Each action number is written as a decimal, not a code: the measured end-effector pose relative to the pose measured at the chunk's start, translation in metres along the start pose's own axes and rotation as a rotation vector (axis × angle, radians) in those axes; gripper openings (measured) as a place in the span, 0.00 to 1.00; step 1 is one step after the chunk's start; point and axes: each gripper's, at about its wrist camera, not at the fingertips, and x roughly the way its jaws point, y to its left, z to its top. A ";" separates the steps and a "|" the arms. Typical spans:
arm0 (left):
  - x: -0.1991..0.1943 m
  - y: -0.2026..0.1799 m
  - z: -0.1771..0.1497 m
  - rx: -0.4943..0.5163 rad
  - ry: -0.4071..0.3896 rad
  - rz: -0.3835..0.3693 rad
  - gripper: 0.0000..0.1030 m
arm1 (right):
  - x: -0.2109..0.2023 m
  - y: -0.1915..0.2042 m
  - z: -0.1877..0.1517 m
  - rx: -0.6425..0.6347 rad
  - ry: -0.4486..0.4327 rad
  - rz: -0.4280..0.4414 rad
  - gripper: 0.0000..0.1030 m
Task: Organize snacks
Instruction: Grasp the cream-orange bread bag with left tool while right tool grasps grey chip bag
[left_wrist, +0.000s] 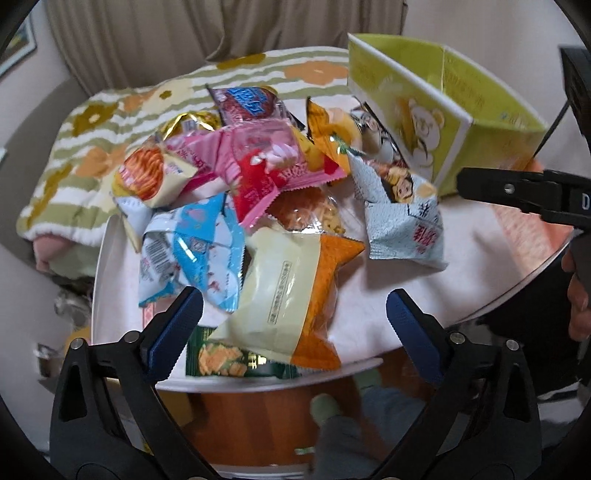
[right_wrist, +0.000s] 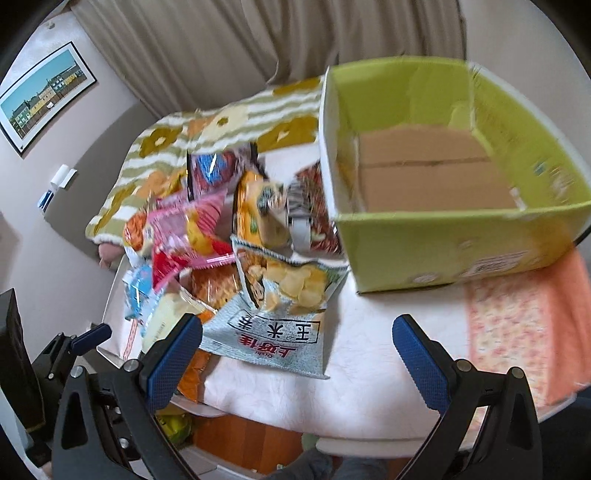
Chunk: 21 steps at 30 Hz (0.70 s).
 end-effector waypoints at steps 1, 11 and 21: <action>0.003 -0.004 0.001 0.018 0.001 0.012 0.96 | 0.006 -0.003 0.000 0.002 0.010 0.012 0.99; 0.040 -0.022 0.009 0.133 0.064 0.077 0.82 | 0.038 -0.004 0.002 0.011 0.064 0.098 0.99; 0.072 -0.015 0.008 0.147 0.147 0.063 0.80 | 0.060 -0.005 0.007 0.045 0.091 0.103 0.99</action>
